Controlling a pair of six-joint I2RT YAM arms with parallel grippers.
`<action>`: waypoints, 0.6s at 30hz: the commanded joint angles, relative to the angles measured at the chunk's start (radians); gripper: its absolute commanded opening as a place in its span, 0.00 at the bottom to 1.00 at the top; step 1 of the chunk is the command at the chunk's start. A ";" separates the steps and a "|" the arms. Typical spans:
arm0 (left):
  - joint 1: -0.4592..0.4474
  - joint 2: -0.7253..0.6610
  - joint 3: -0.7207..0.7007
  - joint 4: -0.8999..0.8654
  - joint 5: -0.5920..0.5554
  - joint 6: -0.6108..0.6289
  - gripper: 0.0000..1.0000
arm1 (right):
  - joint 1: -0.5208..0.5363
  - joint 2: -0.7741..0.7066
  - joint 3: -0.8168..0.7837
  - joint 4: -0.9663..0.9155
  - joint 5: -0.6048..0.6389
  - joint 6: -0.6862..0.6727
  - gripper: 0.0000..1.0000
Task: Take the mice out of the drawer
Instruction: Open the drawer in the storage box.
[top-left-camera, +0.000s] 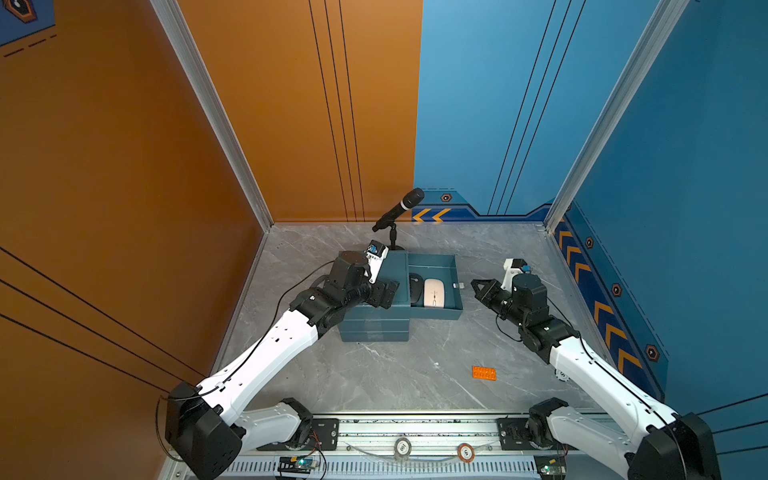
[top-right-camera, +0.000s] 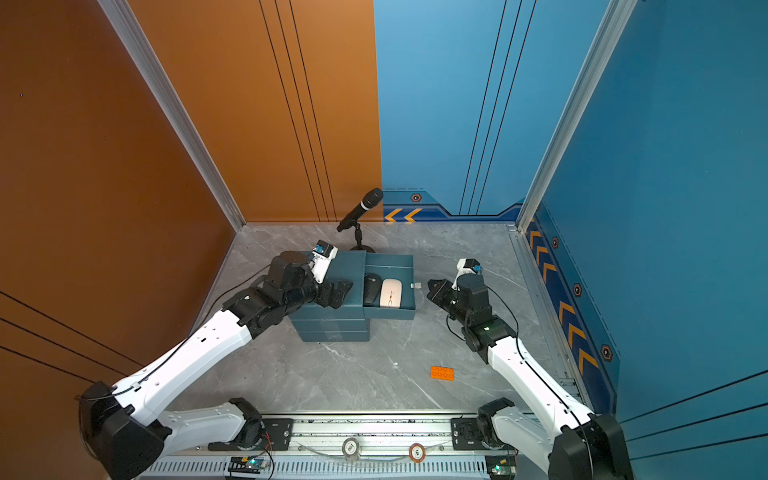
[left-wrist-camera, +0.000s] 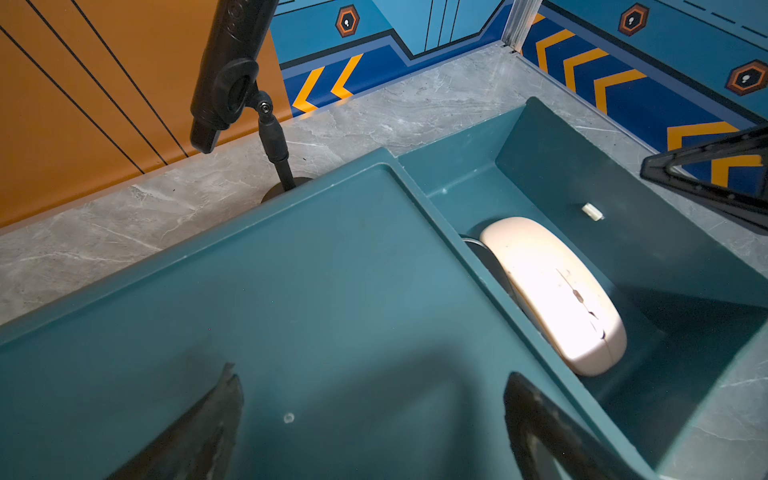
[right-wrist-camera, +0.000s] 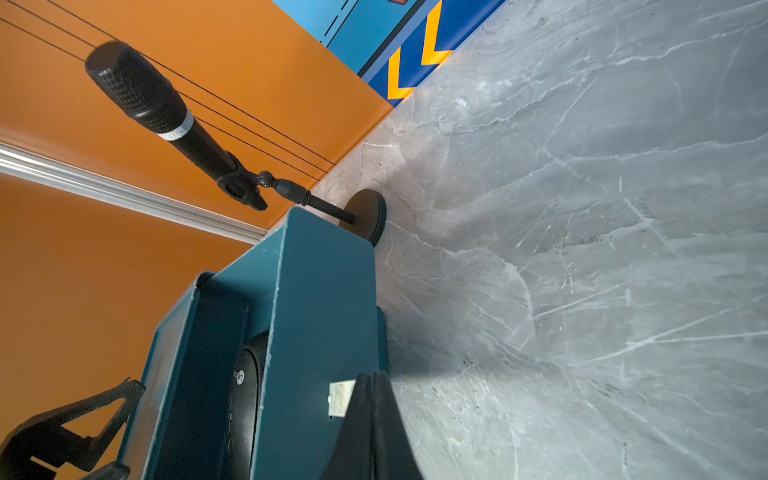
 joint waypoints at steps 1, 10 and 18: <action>-0.009 -0.004 -0.010 -0.002 -0.027 0.023 0.98 | -0.061 -0.034 0.075 -0.044 -0.177 0.016 0.00; -0.019 0.000 -0.012 -0.002 -0.022 0.018 0.98 | -0.268 0.075 0.364 -0.174 -0.794 0.231 0.00; -0.042 0.004 -0.015 -0.002 -0.039 0.028 0.98 | -0.273 0.115 0.443 -0.103 -1.008 0.415 0.00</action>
